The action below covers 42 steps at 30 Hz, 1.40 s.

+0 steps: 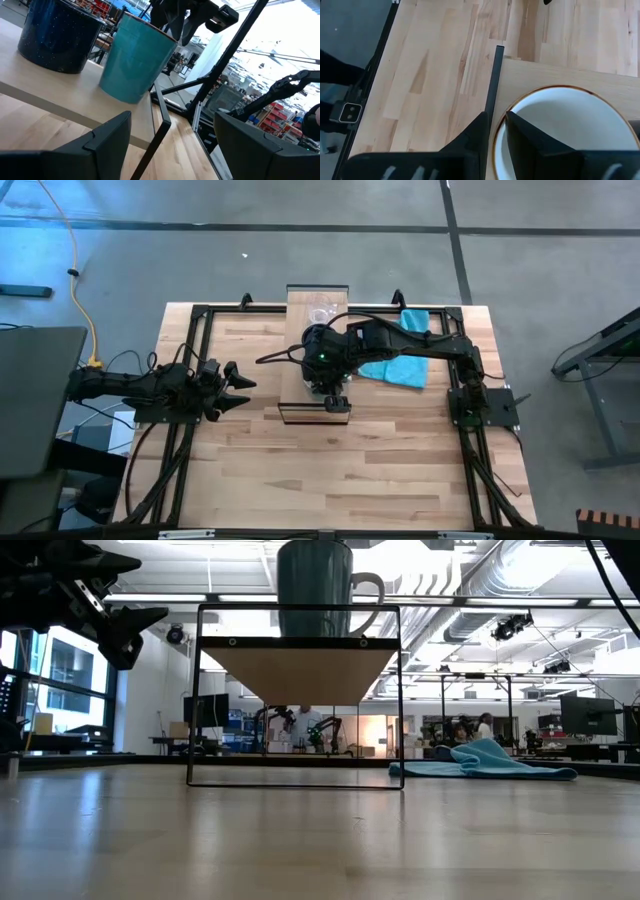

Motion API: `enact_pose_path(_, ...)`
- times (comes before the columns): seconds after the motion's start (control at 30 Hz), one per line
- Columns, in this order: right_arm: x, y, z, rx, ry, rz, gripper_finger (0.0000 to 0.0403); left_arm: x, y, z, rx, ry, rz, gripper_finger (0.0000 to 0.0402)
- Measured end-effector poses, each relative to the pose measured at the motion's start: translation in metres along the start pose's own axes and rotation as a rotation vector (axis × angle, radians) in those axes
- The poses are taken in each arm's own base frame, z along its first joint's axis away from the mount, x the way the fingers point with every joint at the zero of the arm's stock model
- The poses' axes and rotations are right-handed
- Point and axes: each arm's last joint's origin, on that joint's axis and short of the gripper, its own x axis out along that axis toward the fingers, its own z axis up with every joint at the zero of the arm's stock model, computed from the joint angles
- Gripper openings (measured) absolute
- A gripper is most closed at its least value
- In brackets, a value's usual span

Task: Stack small to large cups/mugs on shelf
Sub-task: Put the blue mug on the shelf, then return to Home Position

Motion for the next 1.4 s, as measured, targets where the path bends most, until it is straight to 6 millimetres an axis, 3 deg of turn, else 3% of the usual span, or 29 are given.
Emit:
enact_pose_path(0.4, 0.0000, 0.0003, 0.0000, -0.002, 0.000, 0.005, 0.0058, 0.0000, 0.0000, 0.0000, 0.000, 0.000, 0.000, 0.0271)
enact_pose_path(0.77, -0.0004, -0.0021, -0.0002, 0.029, -0.001, 0.003, 0.0113, 0.0000, 0.0000, 0.0000, 0.000, 0.000, 0.000, 0.0271)
enact_pose_path(1.4, -0.0002, -0.0013, 0.0001, 0.027, -0.003, 0.003, 0.0115, 0.0000, 0.0000, 0.0000, -0.001, 0.000, 0.000, 0.0271)
